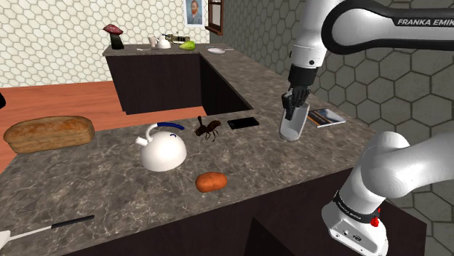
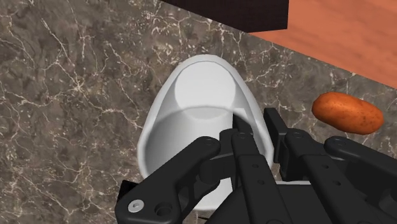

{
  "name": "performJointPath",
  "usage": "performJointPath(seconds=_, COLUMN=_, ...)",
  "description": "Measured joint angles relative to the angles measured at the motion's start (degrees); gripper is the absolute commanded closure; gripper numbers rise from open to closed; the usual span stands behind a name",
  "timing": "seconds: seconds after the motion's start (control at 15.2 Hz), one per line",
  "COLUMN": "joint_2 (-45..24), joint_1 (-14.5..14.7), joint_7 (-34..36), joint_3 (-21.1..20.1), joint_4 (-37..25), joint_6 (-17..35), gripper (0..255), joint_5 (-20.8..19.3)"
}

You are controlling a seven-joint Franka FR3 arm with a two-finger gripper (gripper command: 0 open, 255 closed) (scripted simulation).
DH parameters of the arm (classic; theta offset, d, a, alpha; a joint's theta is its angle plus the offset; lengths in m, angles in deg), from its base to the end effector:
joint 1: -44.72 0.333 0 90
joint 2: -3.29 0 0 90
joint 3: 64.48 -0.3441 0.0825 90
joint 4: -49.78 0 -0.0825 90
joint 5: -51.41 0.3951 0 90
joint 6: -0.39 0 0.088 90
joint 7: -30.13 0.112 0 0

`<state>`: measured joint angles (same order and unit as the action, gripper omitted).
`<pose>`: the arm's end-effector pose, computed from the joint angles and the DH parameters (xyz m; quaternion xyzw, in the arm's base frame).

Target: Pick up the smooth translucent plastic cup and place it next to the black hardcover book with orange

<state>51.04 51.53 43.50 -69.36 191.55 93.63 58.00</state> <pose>0.2784 0.0770 0.5658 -0.9991 0.0325 0.0127 0.0238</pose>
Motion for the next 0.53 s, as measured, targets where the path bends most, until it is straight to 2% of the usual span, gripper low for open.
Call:
performJointPath(seconds=0.33, joint_2=-0.6, joint_1=0.0, joint_7=0.3, joint_3=0.2, joint_4=-3.9, joint_6=-3.2, gripper=255, joint_5=-0.2)
performJointPath(seconds=0.53, joint_2=0.8, joint_1=-1.0, joint_7=-2.5, joint_3=3.0, joint_4=-3.4, joint_6=-4.4, gripper=255, joint_5=-2.2)
